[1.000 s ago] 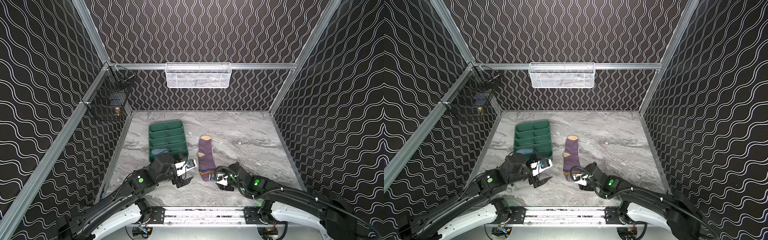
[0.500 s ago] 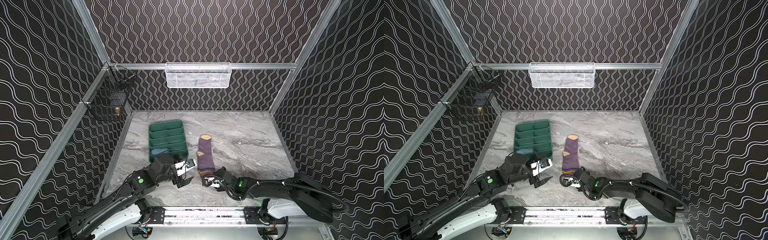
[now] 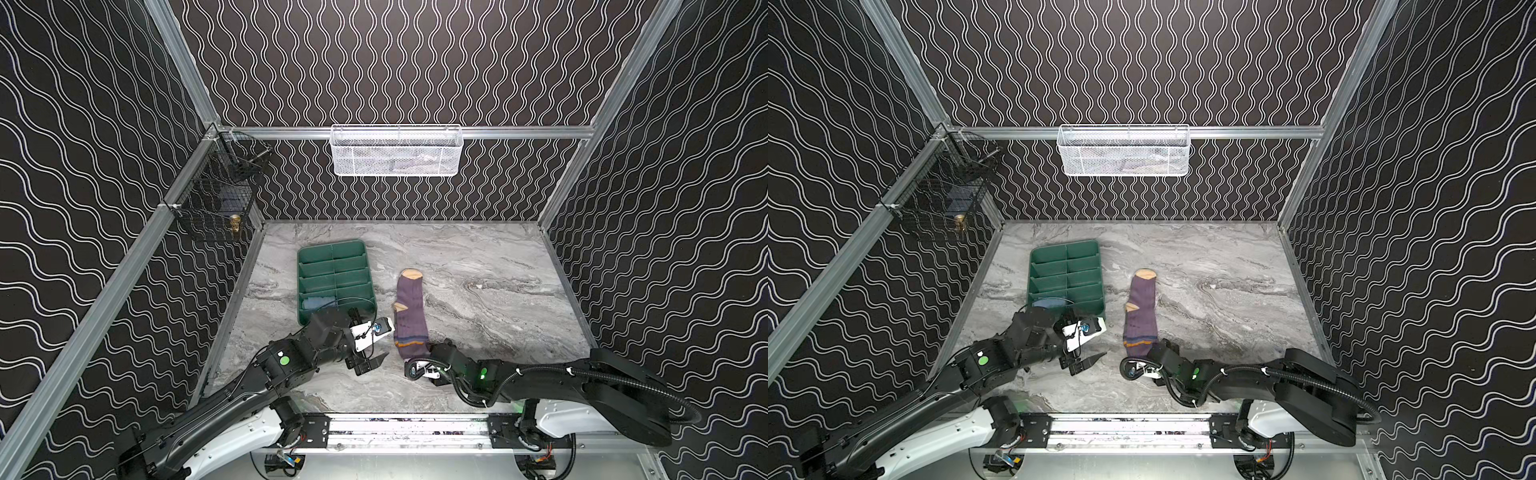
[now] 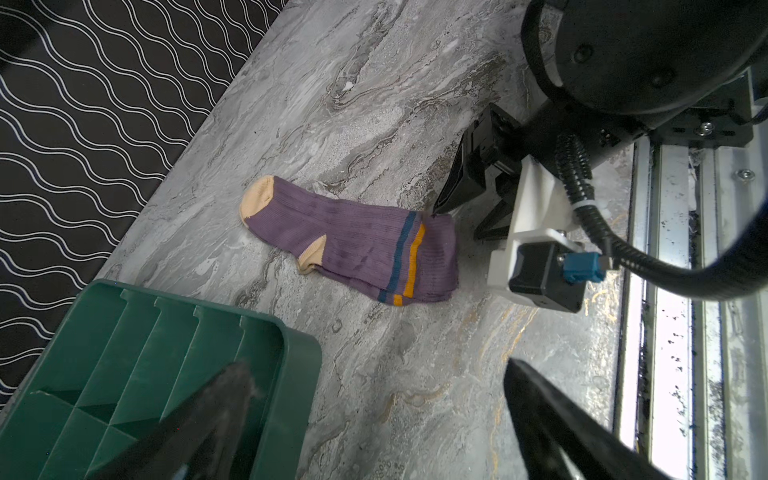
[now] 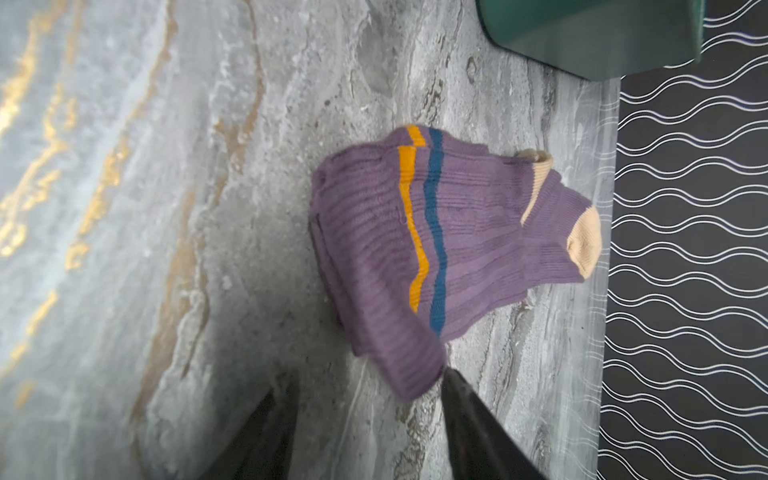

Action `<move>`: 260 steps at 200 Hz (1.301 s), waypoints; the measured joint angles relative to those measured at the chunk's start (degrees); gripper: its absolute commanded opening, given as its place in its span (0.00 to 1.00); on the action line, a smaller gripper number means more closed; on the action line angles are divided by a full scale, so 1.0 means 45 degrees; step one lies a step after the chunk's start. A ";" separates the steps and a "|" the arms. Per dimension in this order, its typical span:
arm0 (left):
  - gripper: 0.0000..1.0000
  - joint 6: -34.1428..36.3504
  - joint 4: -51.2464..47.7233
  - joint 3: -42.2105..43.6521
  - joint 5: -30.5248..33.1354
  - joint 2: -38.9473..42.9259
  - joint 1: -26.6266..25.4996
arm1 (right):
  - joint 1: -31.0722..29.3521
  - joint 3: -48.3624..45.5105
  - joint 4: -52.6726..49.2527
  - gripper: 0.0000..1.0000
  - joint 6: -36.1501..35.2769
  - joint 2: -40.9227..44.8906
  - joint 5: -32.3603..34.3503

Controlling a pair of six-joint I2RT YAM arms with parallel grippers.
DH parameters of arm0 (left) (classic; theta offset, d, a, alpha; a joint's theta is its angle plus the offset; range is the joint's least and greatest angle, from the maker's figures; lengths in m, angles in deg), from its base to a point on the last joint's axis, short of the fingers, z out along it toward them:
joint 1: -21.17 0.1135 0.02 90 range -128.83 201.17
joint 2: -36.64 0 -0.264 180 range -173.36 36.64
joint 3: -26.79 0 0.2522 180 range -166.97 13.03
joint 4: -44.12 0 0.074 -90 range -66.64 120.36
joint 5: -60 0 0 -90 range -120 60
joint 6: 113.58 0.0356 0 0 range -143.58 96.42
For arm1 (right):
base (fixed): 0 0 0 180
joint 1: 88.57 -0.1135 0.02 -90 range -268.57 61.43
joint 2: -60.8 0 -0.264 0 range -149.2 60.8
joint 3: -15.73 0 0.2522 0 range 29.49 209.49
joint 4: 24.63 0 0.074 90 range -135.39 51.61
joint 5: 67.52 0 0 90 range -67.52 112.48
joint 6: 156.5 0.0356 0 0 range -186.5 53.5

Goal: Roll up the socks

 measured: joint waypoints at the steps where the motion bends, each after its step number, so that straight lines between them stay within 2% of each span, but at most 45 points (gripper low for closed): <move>1: 0.99 -0.0005 0.0000 0.0000 -0.0005 -0.0010 0.0000 | 0.0000 -0.0010 0.0010 0.65 -0.0010 0.0000 0.0010; 39: 0.99 -0.0199 0.0010 -0.0005 -0.0097 -0.0112 0.0000 | -0.0053 -0.0005 0.1229 0.68 -0.0291 -0.0685 0.0612; 59: 0.99 -0.0214 0.0005 -0.0005 -0.0107 -0.0053 -0.0010 | -0.0044 0.0121 0.1846 0.64 -0.0442 -0.1195 0.0753; 102: 0.99 -0.0219 0.0005 -0.0005 -0.0097 0.0092 -0.0010 | -0.0078 0.0321 0.1637 0.34 -0.0447 -0.1530 0.0335; 156: 0.99 -0.0219 -0.0073 -0.0238 -0.0092 -0.0029 -0.0024 | -0.0151 0.0777 0.0199 0.07 0.0131 -0.1583 -0.0860; 186: 0.99 -0.0219 -0.0155 -0.0534 -0.0092 -0.0175 -0.0034 | -0.0151 0.1098 0.0097 0.00 0.0442 -0.1923 -0.1200; 220: 0.99 -0.0219 -0.0481 -0.0860 -0.0087 -0.0253 -0.0034 | -0.0131 0.1341 0.0019 0.00 0.0563 -0.2108 -0.1360; 237: 0.99 -0.0214 -0.0670 -0.1098 -0.0063 -0.0257 -0.0039 | 0.0044 0.1734 -0.0753 0.00 0.0792 -0.2074 -0.1855; 260: 0.99 -0.0073 -0.1010 -0.1486 0.0146 -0.0117 -0.0058 | 0.0733 0.2871 -0.2769 0.00 0.1234 -0.2220 -0.3288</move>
